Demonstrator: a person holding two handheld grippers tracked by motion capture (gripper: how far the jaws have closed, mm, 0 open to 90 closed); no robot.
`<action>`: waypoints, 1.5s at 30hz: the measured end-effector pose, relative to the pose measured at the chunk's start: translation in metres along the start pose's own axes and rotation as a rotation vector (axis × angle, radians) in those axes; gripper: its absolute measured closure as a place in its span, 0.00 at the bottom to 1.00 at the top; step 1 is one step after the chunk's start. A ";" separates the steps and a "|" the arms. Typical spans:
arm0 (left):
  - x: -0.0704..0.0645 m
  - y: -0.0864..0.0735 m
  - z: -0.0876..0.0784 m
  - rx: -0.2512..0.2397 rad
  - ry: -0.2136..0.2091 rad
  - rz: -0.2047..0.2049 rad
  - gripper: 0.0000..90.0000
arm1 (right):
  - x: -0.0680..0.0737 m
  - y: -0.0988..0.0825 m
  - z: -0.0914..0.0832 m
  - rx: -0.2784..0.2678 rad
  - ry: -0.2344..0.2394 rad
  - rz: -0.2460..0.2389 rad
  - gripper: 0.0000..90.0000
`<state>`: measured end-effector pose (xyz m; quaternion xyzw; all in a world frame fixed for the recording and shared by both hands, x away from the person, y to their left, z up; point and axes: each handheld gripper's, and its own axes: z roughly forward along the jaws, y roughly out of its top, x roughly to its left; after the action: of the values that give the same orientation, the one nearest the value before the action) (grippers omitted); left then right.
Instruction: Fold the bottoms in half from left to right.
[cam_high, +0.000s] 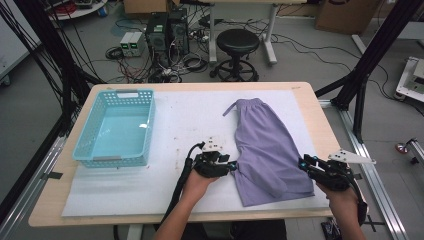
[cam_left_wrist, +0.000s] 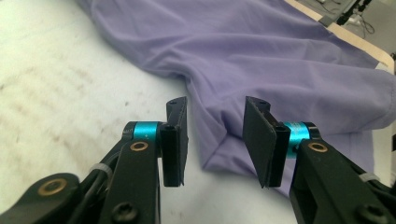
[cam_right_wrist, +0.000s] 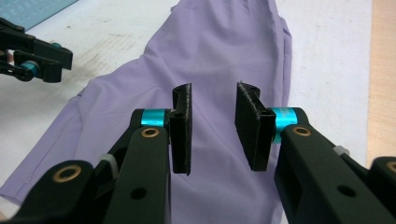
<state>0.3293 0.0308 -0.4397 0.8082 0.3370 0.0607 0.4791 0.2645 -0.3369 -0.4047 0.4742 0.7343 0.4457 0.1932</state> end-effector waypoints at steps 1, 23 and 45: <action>0.000 0.000 0.004 0.001 -0.011 0.007 0.67 | 0.000 0.000 0.000 0.002 0.001 0.001 0.75; 0.006 0.003 0.016 0.015 -0.045 0.048 0.98 | 0.004 0.000 0.005 0.015 0.019 -0.005 0.72; 0.034 -0.022 -0.066 -0.210 0.115 0.013 0.66 | 0.081 0.001 0.044 0.080 0.250 -0.226 0.79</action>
<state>0.3173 0.1066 -0.4300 0.7511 0.3505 0.1449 0.5404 0.2582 -0.2457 -0.4157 0.3367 0.8185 0.4470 0.1300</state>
